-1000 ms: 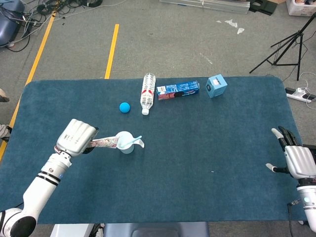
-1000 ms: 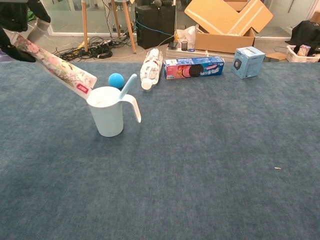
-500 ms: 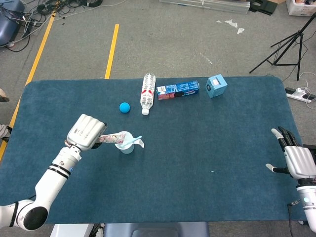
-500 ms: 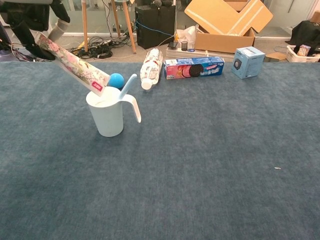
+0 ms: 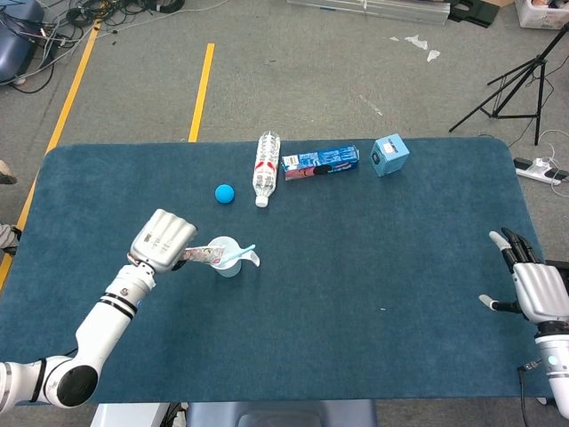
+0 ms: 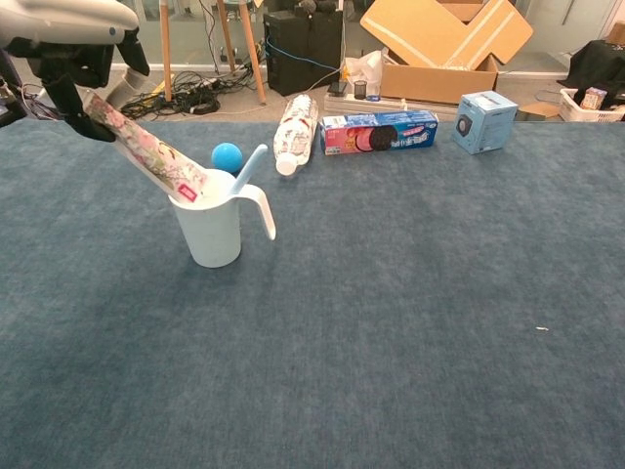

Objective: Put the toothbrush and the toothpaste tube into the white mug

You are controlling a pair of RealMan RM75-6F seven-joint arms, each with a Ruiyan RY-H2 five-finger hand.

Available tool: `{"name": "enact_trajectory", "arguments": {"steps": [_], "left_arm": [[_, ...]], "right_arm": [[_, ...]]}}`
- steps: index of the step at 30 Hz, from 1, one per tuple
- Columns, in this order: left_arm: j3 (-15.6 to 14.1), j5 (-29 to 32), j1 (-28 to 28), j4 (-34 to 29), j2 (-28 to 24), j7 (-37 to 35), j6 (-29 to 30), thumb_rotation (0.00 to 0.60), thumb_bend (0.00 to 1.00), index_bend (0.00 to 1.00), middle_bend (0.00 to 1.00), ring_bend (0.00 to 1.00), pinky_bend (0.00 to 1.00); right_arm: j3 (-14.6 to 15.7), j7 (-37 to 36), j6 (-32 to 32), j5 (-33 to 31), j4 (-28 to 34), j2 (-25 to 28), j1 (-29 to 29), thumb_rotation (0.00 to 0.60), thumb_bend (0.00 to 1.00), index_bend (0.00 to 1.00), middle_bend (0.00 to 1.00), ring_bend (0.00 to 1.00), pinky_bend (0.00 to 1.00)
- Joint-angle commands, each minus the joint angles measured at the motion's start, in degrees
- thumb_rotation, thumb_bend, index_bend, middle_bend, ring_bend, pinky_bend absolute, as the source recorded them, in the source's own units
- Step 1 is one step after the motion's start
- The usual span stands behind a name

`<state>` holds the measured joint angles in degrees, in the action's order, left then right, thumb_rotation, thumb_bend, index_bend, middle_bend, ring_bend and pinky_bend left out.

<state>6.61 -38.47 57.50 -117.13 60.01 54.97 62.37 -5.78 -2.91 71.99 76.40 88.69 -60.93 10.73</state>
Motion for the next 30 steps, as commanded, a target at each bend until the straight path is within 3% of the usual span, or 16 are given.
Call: {"name": "enact_trajectory", "arguments": {"steps": [1, 26, 30], "left_arm": [[-0.3, 0.8, 0.7, 0.7, 0.6, 0.4, -0.2, 0.6, 0.52, 0.72, 1.0, 1.0, 1.0], [-3.3, 7.4, 7.0, 6.7, 6.5, 3.2, -3.0, 0.6, 0.52, 0.72, 1.0, 1.0, 1.0], [-3.8, 8.9, 7.8, 8.0, 8.7, 4.4, -1.3, 0.6, 0.52, 0.71, 1.0, 1.0, 1.0]], "right_arm": [[-0.1, -0.1, 0.1, 0.0, 0.0, 0.1, 0.0, 0.6, 0.01, 0.11, 0.02, 0.01, 0.4], [-0.2, -1.1, -0.2, -0.1, -0.1, 0.4, 0.0, 0.6, 0.01, 0.11, 0.02, 0.01, 0.4], [-0.1, -1.1, -0.3, 0.0, -0.2, 0.3, 0.0, 0.6, 0.01, 0.11, 0.02, 0.01, 0.4]]}}
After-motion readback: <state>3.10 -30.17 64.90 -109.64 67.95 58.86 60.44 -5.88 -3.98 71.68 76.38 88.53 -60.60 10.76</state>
